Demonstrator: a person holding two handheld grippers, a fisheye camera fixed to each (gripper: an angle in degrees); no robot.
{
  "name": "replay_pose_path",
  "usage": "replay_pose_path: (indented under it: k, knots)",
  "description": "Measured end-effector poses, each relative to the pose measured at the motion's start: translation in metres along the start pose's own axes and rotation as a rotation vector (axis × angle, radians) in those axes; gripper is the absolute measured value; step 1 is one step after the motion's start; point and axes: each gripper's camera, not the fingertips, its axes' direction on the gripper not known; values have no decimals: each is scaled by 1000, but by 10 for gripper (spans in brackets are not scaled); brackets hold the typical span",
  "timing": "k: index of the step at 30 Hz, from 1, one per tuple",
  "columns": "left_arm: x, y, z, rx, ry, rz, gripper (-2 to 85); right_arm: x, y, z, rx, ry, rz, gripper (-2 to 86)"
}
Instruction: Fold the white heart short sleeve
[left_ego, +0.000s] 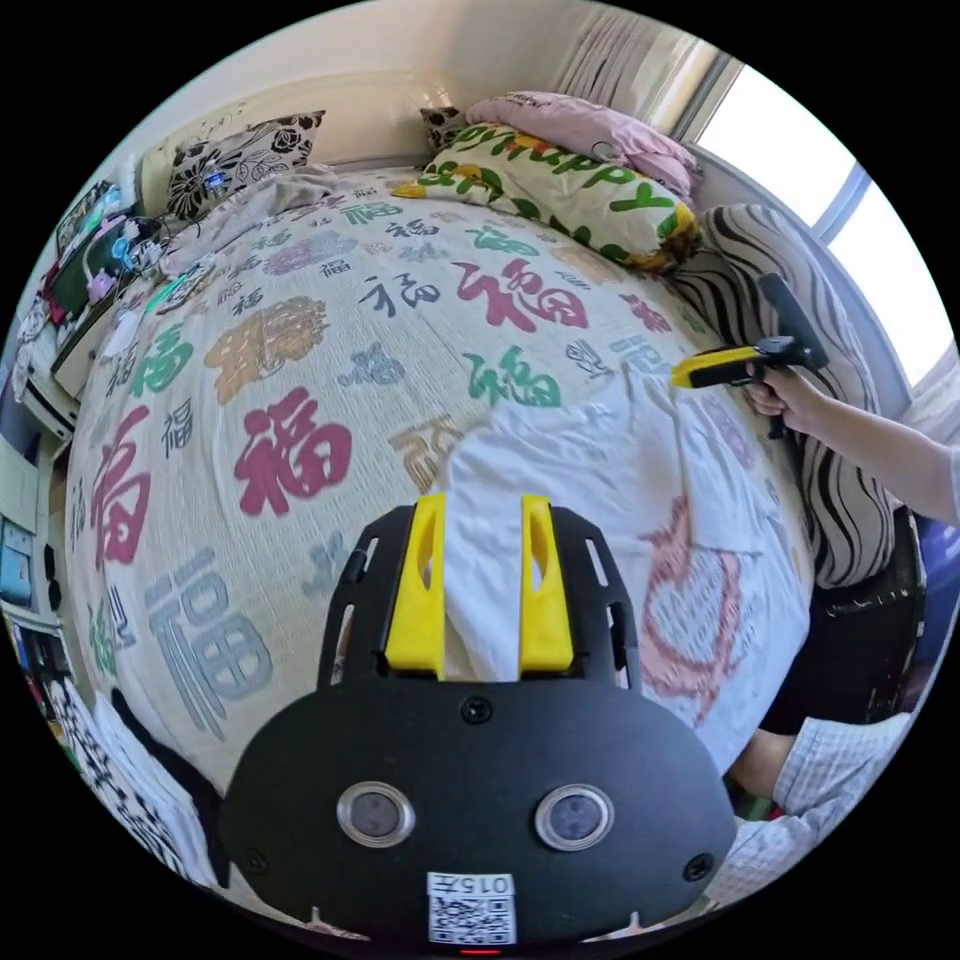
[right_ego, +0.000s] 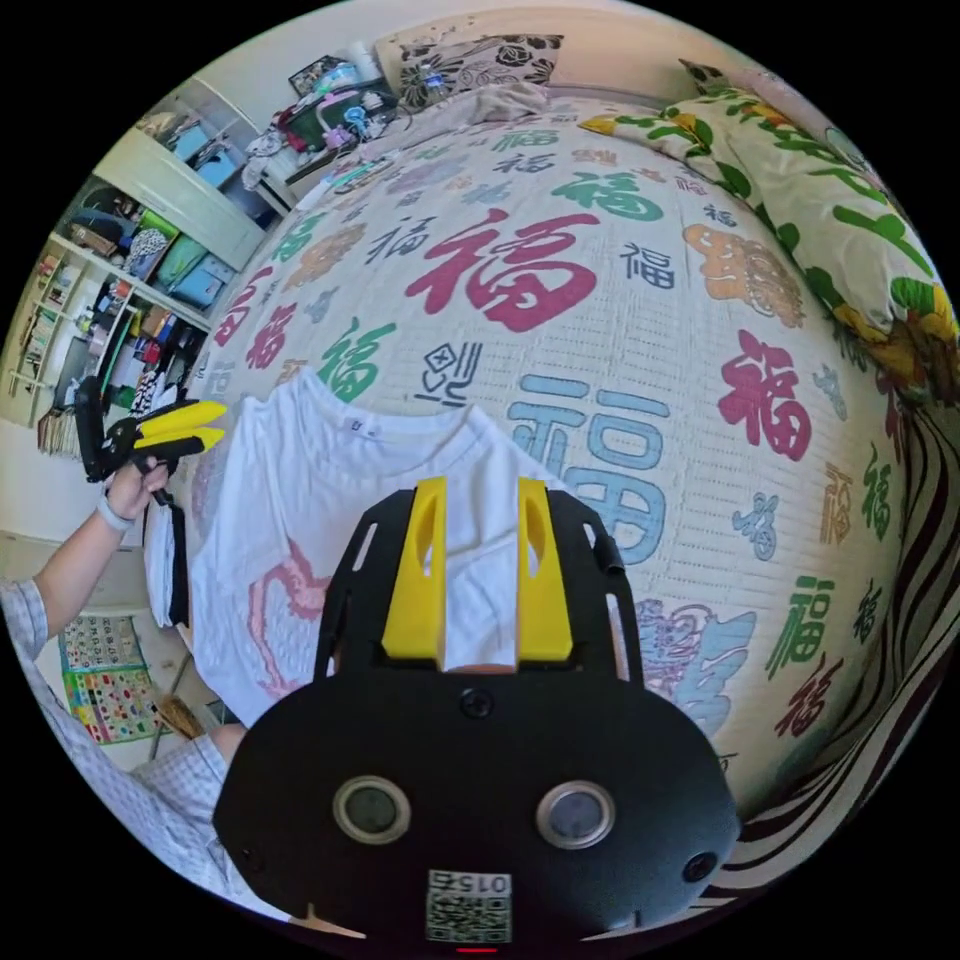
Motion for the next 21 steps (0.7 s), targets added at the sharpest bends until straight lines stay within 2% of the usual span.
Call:
replay_pose_path:
  k: [4, 6, 9, 10, 12, 16, 21]
  knots:
    - [-25, -52, 76, -229, -3, -40, 112, 22, -10, 15, -162, 82, 60, 133]
    - [-24, -55, 82, -237, -7, -17, 99, 21, -7, 14, -178, 117, 42, 122]
    - [-21, -53, 86, -279, 74, 33, 35, 19, 3, 6, -203, 153, 2, 65]
    - [-20, -52, 90, -310, 105, 36, 12, 19, 7, 3, -233, 102, -34, 30]
    - [-18, -55, 88, -307, 74, 37, 1, 21, 12, -1, -284, 49, -49, 5]
    - [-18, -77, 66, -244, 4, 26, -6, 22, 20, -26, -246, 121, -55, -8]
    - [-10, -111, 53, -258, -14, 84, -7, 27, 28, -47, -244, 157, -34, -10]
